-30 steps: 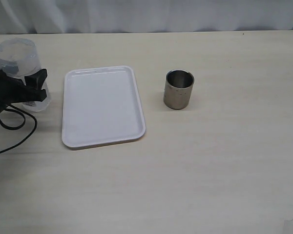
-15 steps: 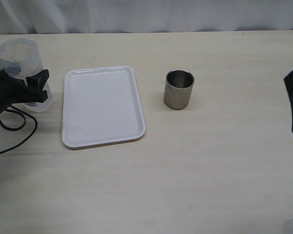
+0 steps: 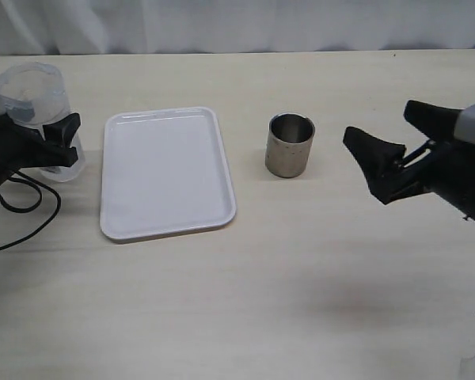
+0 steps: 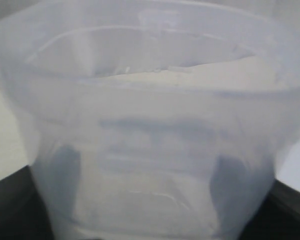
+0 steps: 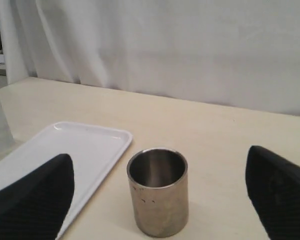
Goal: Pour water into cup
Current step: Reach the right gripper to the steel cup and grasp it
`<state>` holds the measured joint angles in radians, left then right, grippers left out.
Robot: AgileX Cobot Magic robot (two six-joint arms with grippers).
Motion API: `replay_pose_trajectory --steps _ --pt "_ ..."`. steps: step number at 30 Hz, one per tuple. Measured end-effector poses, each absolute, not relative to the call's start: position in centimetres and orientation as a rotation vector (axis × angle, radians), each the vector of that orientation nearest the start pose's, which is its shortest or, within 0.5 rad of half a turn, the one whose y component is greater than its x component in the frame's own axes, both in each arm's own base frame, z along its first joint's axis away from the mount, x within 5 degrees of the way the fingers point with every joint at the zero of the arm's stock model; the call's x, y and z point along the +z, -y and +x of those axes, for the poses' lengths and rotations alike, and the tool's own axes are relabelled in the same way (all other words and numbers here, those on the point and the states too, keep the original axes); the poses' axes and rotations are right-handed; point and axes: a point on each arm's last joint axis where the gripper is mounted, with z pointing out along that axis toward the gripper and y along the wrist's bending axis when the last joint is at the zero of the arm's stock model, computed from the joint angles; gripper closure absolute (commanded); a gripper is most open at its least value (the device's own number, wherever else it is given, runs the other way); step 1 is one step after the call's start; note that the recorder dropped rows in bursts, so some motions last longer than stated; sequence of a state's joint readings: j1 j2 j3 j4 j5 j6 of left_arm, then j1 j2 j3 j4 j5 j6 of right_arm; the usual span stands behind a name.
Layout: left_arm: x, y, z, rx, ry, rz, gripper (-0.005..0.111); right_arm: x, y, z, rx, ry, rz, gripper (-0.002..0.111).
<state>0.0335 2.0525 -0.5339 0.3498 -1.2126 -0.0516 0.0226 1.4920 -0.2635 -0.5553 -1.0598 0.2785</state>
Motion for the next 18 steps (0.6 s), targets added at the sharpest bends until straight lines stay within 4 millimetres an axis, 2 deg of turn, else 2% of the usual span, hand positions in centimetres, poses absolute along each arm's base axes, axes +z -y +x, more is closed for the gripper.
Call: replay_pose_trajectory --steps 6,18 --pt "9.0 1.9 30.6 -0.218 -1.783 0.269 0.107 14.9 -5.2 25.3 0.481 -1.733 -0.417 0.022" --pt "9.0 1.9 30.6 -0.218 -1.783 0.269 0.107 11.3 -6.5 29.4 0.585 -1.711 -0.583 0.022"
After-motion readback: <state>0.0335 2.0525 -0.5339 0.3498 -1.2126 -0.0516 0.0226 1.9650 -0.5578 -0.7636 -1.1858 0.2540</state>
